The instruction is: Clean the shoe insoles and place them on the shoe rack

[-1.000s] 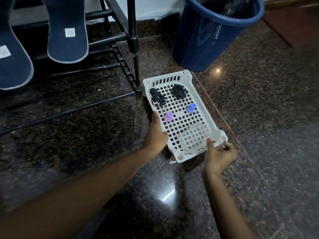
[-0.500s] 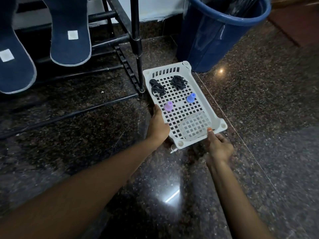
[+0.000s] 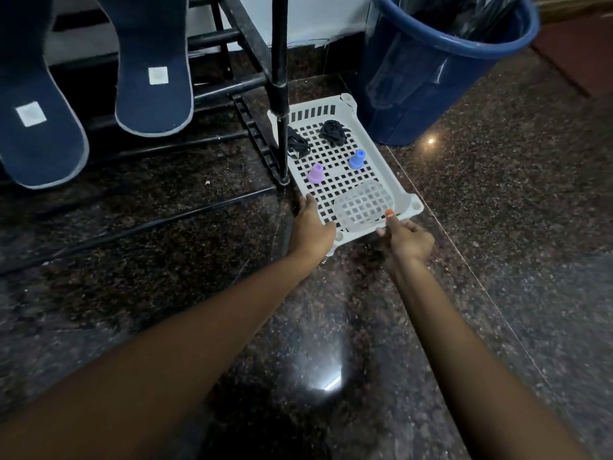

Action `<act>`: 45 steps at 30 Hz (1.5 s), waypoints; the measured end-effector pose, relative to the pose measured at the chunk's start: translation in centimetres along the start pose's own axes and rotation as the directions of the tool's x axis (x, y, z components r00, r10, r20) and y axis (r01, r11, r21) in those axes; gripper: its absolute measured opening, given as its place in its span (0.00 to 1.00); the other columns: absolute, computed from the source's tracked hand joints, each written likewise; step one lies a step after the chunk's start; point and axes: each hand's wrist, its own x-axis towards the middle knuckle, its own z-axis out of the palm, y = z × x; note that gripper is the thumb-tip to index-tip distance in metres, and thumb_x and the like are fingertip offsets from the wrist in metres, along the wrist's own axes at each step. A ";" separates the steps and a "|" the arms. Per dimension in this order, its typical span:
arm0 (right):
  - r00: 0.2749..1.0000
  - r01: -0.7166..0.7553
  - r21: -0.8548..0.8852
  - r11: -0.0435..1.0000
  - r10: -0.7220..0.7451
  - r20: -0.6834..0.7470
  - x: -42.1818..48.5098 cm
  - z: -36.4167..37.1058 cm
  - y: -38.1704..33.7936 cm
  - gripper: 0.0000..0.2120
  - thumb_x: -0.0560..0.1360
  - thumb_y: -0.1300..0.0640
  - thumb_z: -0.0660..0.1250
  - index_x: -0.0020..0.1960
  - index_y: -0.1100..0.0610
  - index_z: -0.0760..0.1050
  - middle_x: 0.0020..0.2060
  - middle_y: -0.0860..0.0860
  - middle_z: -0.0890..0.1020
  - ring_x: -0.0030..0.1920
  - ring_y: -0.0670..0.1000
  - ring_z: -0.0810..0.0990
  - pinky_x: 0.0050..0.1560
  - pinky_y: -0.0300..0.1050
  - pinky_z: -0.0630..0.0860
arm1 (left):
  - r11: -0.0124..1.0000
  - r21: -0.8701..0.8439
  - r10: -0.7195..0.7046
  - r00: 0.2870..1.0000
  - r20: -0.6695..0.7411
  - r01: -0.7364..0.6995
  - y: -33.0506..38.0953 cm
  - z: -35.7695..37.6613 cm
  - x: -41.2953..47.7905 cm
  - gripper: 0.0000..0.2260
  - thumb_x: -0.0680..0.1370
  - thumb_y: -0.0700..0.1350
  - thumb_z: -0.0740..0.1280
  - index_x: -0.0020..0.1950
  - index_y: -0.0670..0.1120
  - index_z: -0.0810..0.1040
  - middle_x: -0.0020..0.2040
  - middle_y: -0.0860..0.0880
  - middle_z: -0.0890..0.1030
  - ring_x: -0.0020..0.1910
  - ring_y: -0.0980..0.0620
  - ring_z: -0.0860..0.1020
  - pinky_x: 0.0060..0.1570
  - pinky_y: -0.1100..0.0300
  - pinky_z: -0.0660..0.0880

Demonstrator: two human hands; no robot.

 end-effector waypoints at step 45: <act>0.896 0.403 -0.441 0.802 -0.248 0.368 -0.8 8.6 0.2 0.07 0.73 0.63 0.65 0.50 0.63 0.78 0.42 0.56 0.82 0.43 0.54 0.79 0.52 0.43 0.75 | 0.970 0.150 0.197 0.980 -0.027 -0.191 0.7 -2.3 2.4 0.28 0.82 0.38 0.57 0.78 0.43 0.48 0.79 0.48 0.45 0.76 0.48 0.57 0.68 0.59 0.59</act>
